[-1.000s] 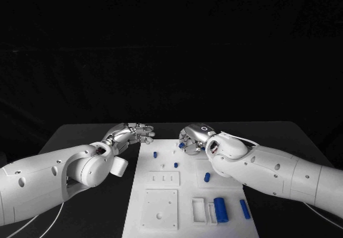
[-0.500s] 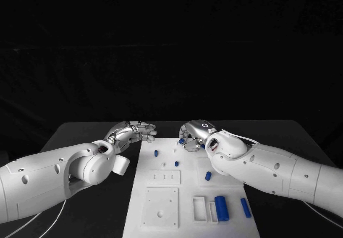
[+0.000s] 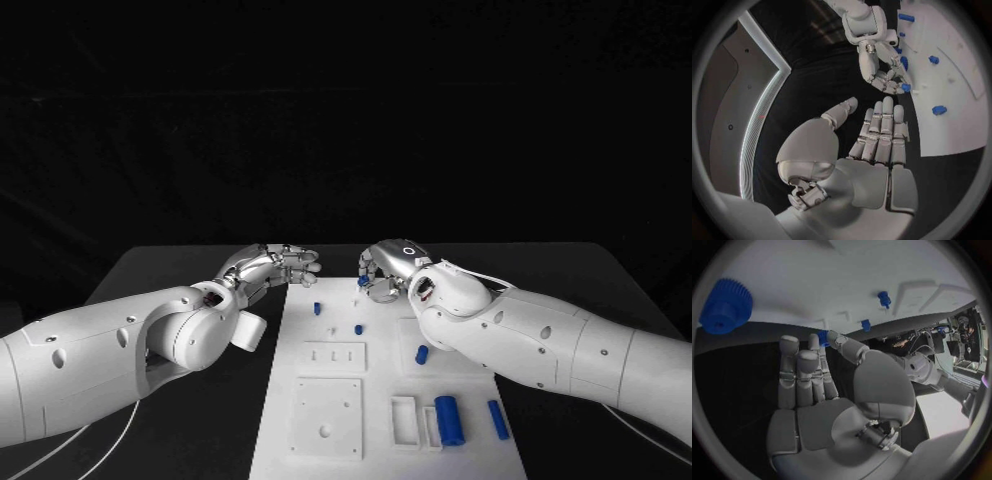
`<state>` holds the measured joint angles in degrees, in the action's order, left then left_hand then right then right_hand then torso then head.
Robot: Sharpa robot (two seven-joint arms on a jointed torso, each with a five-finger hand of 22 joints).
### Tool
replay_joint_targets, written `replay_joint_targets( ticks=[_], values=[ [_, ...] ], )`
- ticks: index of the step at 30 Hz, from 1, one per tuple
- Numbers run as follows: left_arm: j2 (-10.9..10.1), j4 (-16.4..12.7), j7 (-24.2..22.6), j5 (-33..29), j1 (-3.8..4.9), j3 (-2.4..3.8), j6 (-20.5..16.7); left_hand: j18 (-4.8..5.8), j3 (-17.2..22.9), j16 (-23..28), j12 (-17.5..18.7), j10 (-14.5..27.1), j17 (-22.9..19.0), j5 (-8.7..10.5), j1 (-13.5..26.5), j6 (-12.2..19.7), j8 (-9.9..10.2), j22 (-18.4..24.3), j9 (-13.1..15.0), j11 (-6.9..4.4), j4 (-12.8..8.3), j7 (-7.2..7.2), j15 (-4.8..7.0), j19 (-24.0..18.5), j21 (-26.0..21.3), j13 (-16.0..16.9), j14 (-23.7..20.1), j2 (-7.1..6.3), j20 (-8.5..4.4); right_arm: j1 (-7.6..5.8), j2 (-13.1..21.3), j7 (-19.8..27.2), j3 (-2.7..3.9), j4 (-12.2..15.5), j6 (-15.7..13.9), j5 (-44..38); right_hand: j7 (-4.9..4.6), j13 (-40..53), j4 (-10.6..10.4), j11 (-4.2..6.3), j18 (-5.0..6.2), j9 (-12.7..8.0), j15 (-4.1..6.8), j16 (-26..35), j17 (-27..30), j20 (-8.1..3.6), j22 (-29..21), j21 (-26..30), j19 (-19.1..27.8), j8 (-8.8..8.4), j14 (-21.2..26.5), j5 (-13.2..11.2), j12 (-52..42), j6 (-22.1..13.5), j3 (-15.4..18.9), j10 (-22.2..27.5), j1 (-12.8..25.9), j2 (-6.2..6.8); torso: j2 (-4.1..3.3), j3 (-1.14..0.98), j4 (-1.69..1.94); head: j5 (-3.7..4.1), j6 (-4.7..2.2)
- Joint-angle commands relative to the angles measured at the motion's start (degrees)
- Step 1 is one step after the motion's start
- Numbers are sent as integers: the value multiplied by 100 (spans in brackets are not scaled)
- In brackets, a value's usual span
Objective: Assemble the parts on the task board
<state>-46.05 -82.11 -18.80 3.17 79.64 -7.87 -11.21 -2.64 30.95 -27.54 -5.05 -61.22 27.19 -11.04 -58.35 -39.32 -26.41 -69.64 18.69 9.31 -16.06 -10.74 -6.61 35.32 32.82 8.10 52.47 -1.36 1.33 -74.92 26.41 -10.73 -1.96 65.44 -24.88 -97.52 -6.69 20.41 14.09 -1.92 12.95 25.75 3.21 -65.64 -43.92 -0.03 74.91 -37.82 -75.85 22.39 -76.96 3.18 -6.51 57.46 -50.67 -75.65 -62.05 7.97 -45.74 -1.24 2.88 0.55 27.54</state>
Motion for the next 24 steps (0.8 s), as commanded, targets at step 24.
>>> replay_joint_targets(
  ticks=[24],
  values=[
    [13,-34,-38,-7,58,6,44,24,-19,46,36,-51,13,-20,-55,-24,26,8,13,0,-20,-110,-37,-32,8,7,9,11,-5,-1,-171,-53,-1,-157,200,-145,5,43,-29,-6,205,30,125,-38,21,-88,100,-19,-41,19,163,34,25,26,-42,-29,-56,6,-15,5,7,-29,91]
  ],
)
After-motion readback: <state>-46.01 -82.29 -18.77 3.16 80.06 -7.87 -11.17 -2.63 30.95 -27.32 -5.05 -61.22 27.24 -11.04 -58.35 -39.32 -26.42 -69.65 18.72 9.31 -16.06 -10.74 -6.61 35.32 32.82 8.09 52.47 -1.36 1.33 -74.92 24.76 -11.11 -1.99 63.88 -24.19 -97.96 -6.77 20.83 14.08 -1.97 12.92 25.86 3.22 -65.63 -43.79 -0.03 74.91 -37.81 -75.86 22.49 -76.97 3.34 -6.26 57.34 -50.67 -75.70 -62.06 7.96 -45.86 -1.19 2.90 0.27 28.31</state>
